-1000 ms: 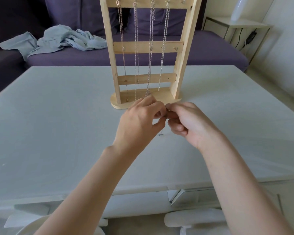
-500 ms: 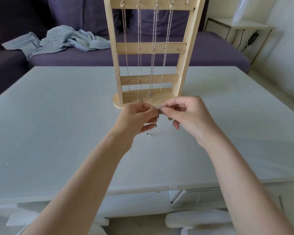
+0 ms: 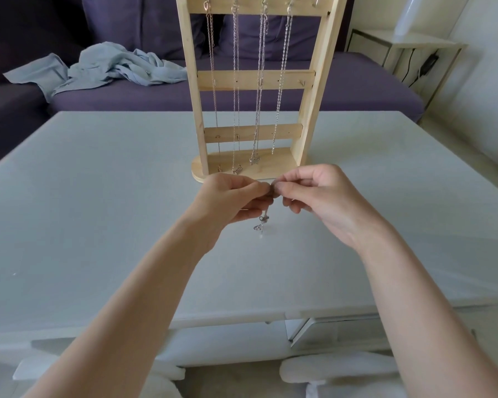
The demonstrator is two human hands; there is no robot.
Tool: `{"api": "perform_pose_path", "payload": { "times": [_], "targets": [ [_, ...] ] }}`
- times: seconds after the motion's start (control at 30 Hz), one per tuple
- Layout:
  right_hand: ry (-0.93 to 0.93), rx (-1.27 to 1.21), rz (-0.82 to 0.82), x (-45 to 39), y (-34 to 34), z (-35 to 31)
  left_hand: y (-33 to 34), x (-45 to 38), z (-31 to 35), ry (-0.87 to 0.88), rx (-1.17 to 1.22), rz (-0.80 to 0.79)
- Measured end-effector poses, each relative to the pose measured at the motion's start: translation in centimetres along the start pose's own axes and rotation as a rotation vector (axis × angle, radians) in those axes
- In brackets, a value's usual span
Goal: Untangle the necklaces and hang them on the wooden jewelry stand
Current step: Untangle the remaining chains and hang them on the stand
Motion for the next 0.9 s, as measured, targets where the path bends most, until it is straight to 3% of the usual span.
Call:
{"api": "perform_pose_path", "payload": {
  "times": [0.2,0.63,0.9],
  "targets": [
    [-0.015,-0.055,-0.002,0.0,0.1,-0.1,0.3,0.1,0.0,-0.001,0.062,-0.01],
    [-0.26,0.425,0.104,-0.2,1.1,-0.1,0.6,0.3,-0.1,-0.087,-0.017,0.128],
    [-0.203,0.477,-0.037,0.2,1.5,0.4,-0.1,0.0,-0.3,-0.075,-0.274,-0.012]
  ]
}}
Point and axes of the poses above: each hand's wrist, its own x-axis away from the middle knuckle, its own y-axis out of the palm, z = x × y, the point moved 2 cm from there along -x, towards the middle knuckle, and after that the axes turned 10 degrees about -x, right-handed, at the moved point
